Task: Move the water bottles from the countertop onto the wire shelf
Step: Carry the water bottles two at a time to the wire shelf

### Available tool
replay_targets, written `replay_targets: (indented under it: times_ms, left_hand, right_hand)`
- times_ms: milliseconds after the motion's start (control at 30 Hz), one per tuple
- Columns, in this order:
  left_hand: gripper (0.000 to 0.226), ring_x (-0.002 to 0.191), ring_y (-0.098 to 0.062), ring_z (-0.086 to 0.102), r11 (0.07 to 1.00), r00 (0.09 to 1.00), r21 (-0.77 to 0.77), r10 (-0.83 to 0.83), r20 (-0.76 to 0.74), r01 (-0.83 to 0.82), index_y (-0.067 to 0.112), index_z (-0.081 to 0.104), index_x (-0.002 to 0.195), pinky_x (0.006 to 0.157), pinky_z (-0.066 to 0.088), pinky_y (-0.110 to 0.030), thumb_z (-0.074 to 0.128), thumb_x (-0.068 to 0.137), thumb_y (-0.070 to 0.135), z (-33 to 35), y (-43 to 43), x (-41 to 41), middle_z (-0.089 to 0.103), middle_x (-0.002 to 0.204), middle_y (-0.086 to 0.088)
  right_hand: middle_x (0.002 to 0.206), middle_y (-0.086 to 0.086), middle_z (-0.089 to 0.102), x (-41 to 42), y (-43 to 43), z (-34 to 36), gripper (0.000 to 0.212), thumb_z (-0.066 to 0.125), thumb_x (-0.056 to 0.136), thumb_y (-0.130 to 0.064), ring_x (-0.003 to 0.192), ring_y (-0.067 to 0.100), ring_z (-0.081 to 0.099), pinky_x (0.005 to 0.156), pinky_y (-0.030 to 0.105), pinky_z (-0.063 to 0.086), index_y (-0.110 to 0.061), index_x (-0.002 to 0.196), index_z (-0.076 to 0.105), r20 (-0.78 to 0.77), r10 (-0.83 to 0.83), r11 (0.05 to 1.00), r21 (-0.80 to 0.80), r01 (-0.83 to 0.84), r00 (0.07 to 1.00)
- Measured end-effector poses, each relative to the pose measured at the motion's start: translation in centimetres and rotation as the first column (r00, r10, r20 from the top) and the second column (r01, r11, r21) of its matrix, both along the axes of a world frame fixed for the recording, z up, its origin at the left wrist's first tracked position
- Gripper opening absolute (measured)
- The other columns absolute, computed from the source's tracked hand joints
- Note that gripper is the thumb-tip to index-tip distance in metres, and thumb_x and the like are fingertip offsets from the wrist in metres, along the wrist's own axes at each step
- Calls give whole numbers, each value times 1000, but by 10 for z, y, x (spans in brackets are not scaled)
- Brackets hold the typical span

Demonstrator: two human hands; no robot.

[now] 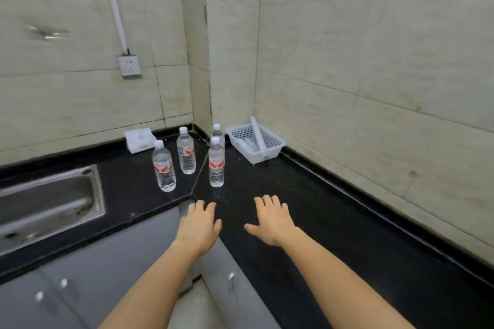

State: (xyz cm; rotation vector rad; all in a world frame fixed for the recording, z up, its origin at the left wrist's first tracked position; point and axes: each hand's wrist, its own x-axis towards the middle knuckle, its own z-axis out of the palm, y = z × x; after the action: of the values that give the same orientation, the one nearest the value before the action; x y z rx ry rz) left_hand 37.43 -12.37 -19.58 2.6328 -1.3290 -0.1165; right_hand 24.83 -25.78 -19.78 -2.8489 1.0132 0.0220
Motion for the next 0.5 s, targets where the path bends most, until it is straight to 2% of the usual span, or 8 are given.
replay_targets:
  times_ms: [333, 500]
  left_hand:
    - [50, 130, -29, 33, 986, 982, -18, 164, -98, -166, 14, 32, 142, 99, 42, -44, 40, 97, 34, -13, -40, 155, 37, 141, -11]
    - [54, 135, -30, 27, 988, 990, -63, 140, -34, -142, 14, 29, 145, 106, 37, -43, 43, 96, 33, -18, -57, 224, 29, 148, -13]
  right_hand:
    - [142, 11, 40, 161, -62, -14, 74, 57, 88, -49, 130, 30, 37, 105, 46, 34, -10, 144, 29, 9, 84, 996, 4, -84, 996]
    - [137, 9, 44, 218, -84, -17, 71, 60, 86, -47, 125, 28, 41, 103, 44, 37, -12, 141, 32, 36, 56, 998, 6, -56, 998]
